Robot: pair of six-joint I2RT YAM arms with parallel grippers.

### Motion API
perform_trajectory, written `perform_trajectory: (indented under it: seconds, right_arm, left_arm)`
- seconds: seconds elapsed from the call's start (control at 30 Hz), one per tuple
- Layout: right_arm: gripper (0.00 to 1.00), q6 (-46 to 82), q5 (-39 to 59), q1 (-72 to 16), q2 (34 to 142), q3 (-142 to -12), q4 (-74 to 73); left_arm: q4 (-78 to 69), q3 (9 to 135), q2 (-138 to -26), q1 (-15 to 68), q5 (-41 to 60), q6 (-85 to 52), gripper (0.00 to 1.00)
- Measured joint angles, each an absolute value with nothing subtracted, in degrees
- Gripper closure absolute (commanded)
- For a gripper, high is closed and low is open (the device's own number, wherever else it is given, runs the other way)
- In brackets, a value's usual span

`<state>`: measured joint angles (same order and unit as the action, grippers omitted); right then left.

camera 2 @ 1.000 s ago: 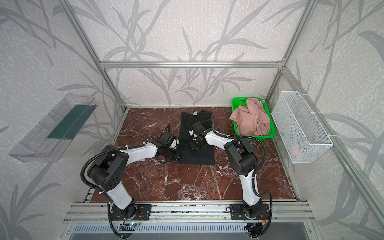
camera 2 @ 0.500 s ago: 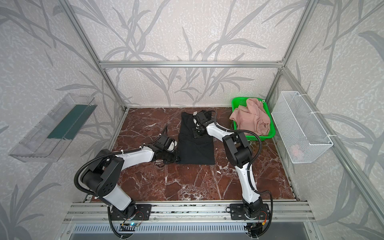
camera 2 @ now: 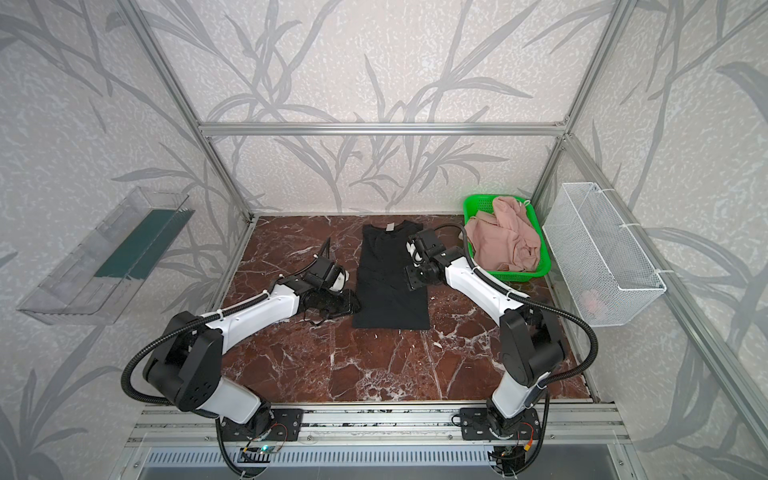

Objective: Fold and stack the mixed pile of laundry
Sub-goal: 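Grasp the folded black shirt's near edge with both grippers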

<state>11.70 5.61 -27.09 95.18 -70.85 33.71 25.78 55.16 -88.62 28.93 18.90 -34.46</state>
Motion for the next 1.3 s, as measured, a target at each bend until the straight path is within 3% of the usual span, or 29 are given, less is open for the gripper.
perform_trajectory:
  seconds: [0.23, 0.37, 0.6, 0.93, 1.1, 1.3]
  right_arm:
    - [0.37, 16.3, 13.3, -23.2, 91.3, -53.5, 34.1]
    - [0.39, 18.0, 18.7, -21.5, 91.3, -49.9, 31.4]
    - [0.44, 20.2, 25.9, -20.7, 92.6, -48.4, 25.4]
    - [0.69, 21.8, 26.7, -20.7, 93.8, -47.2, 22.0]
    - [0.85, 22.3, 26.0, -20.7, 94.0, -46.6, 20.7]
    - [0.92, 22.5, 24.4, -21.9, 92.5, -44.9, 20.2]
  left_arm:
    - [25.4, 54.5, -90.7, 28.9, 18.8, -32.9, 0.5]
    - [23.7, 53.7, -93.3, 29.0, 20.0, -32.7, 0.66]
    - [21.8, 50.4, -94.3, 29.7, 21.1, -33.3, 0.68]
    - [18.6, 48.2, -94.0, 30.5, 22.0, -35.2, 0.84]
    - [18.2, 48.1, -94.1, 30.7, 21.3, -36.2, 1.0]
    - [18.9, 47.4, -92.7, 31.6, 20.4, -36.3, 1.0]
